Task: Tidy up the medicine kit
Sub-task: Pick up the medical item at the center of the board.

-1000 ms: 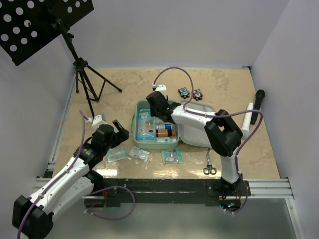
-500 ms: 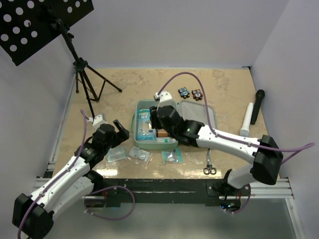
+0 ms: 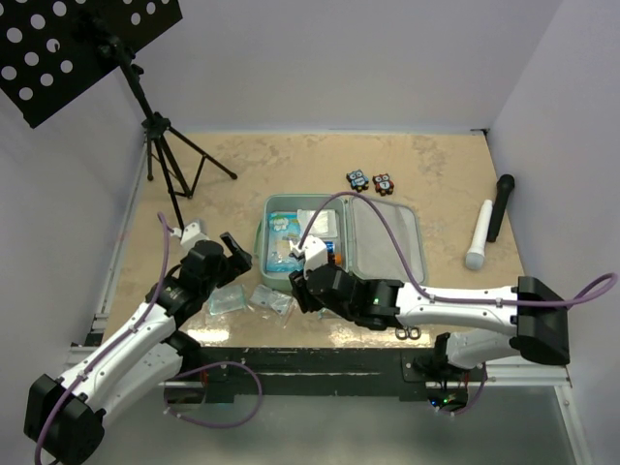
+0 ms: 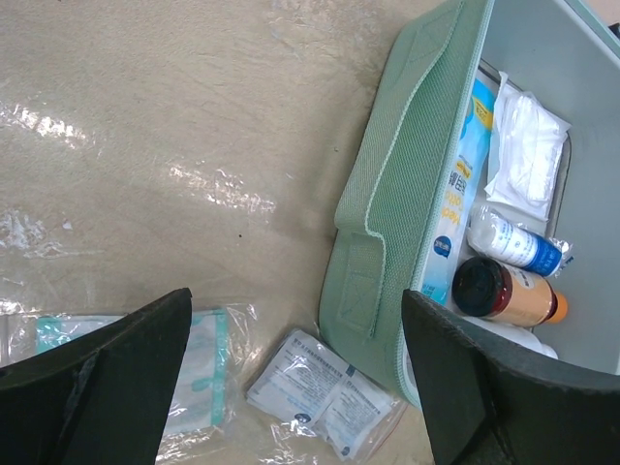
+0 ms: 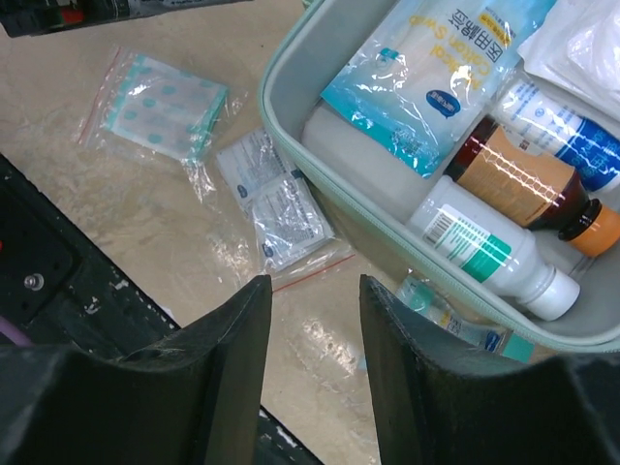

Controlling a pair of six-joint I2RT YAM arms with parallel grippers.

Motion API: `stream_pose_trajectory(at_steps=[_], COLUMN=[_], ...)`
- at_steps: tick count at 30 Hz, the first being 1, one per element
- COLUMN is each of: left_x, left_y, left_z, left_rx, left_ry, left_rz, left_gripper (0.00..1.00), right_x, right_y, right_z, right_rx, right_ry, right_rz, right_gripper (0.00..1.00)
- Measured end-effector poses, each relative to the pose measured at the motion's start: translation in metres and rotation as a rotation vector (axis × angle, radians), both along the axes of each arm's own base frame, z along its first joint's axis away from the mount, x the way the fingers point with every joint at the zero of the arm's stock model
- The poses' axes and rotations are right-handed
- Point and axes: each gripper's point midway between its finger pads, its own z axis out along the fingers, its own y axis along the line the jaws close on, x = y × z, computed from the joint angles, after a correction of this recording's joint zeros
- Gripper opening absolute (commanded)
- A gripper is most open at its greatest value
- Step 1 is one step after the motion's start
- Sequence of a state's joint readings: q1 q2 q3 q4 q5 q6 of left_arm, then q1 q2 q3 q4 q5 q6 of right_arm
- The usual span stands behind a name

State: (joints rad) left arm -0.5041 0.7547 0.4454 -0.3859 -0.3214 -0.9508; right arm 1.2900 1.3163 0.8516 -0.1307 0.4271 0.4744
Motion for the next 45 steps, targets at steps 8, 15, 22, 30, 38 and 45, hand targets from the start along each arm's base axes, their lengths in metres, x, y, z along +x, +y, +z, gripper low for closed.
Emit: stream_pose_trajectory(at_steps=[8, 15, 22, 30, 38, 45], left_x=[-0.001, -0.004, -0.008, -0.007, -0.008, -0.010], left_y=[-0.002, -0.007, -0.013, -0.015, -0.016, -0.017], left_z=[0.000, -0.003, -0.009, -0.007, -0.003, -0.008], left_rx=[-0.014, -0.051, -0.085, -0.096, -0.110, -0.112], left_ry=[0.004, 0.015, 0.030, 0.023, 0.002, 0.011], left_rz=[-0.002, -0.011, -0.027, -0.035, -0.040, -0.048], left_gripper=[0.93, 0.92, 0.92, 0.92, 0.91, 0.90], right_x=[-0.018, -0.026, -0.032, -0.029, -0.029, -0.028], right_y=[-0.020, -0.037, -0.052, -0.067, -0.048, -0.050], right_z=[-0.035, -0.066, -0.103, -0.116, -0.097, -0.103], right_rx=[-0.044, -0.096, -0.177, -0.219, -0.174, -0.199], right_ry=[0.093, 0.194, 0.265, 0.261, 0.228, 0.215], right_rz=[-0.063, -0.159, -0.284, -0.405, -0.397, -0.406], right_gripper=[0.42, 0.43, 0.52, 0.56, 0.56, 0.56])
